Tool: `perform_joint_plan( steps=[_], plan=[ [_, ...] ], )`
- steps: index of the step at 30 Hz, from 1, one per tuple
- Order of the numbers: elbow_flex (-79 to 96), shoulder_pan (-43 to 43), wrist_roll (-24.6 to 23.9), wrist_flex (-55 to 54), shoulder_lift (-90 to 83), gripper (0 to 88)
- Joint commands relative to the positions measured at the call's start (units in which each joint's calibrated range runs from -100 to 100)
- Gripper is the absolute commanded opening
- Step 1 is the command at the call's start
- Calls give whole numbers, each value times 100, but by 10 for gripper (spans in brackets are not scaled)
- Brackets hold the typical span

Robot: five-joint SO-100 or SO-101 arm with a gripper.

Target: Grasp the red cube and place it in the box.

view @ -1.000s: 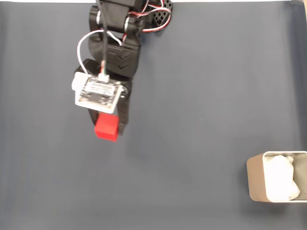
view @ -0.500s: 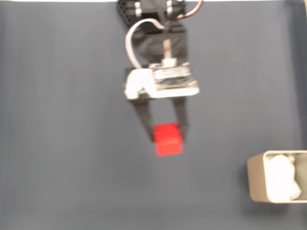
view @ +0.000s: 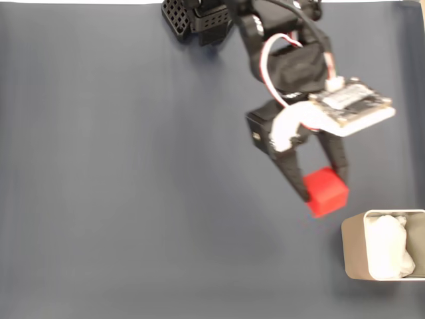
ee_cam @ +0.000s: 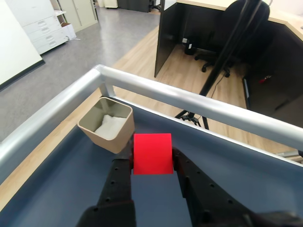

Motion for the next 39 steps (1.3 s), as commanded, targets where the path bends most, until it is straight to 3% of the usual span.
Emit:
perform_joint_plan(
  steps=[1,19,39],
  plan=[
    [-796,-227,20,-110,338,82],
    [-2894,-632,-20,-258,2487,72],
    [-3998,-995,-15,-323,3562,71]
  ],
)
